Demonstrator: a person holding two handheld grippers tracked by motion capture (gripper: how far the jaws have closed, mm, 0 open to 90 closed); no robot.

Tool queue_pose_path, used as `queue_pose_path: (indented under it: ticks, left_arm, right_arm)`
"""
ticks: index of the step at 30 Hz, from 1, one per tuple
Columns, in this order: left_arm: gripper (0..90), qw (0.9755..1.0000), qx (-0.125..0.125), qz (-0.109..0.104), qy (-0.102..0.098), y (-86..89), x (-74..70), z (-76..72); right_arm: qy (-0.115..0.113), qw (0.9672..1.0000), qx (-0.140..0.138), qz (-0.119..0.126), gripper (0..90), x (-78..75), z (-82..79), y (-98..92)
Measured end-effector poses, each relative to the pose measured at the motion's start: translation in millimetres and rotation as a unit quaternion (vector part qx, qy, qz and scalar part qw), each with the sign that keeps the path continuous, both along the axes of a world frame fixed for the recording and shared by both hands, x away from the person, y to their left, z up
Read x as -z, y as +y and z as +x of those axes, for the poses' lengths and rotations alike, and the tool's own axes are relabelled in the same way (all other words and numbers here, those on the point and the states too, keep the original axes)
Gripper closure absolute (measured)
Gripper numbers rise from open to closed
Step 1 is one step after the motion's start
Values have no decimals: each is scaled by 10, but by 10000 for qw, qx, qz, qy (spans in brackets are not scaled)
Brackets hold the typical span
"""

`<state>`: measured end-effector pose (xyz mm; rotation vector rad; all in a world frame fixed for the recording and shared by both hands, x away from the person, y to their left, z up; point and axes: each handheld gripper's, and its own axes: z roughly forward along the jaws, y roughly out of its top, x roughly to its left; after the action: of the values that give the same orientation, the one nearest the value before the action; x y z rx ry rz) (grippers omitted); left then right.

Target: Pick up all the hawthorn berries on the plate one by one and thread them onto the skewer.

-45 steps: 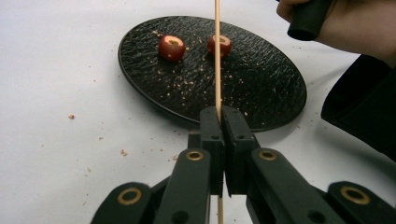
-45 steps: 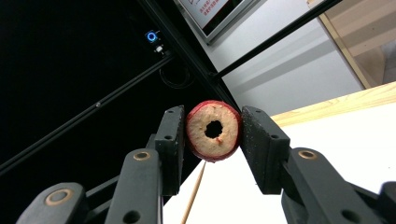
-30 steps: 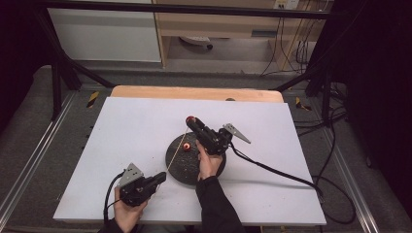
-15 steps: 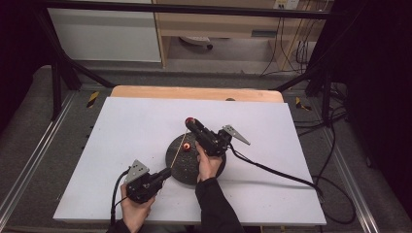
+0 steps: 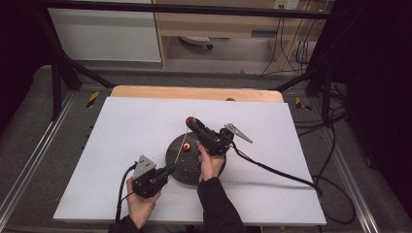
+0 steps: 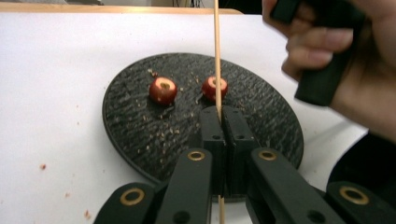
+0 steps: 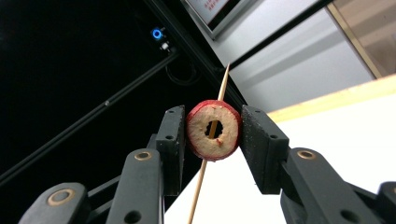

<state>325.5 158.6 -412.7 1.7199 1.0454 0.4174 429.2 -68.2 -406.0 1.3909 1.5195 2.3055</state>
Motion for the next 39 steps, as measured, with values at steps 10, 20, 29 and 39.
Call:
queue_pose_path:
  ticks: [10, 20, 29, 39]
  left_arm:
    - [881, 9999, 114, 6, 106, -59, 0, 144]
    - [882, 9999, 85, 6, -111, -28, -87, 147]
    - [882, 9999, 77, 77, -82, -60, -168, 257]
    - [882, 9998, 128, 132, -45, -59, -155, 286]
  right_arm:
    - [-118, 9997, -75, -206, 618, -28, -119, -2]
    - [45, 9988, -236, -432, 621, -15, -141, 3]
    - [175, 9971, -454, -594, 620, 109, -238, 69]
    - [201, 9948, -582, -811, 593, 154, -304, 89]
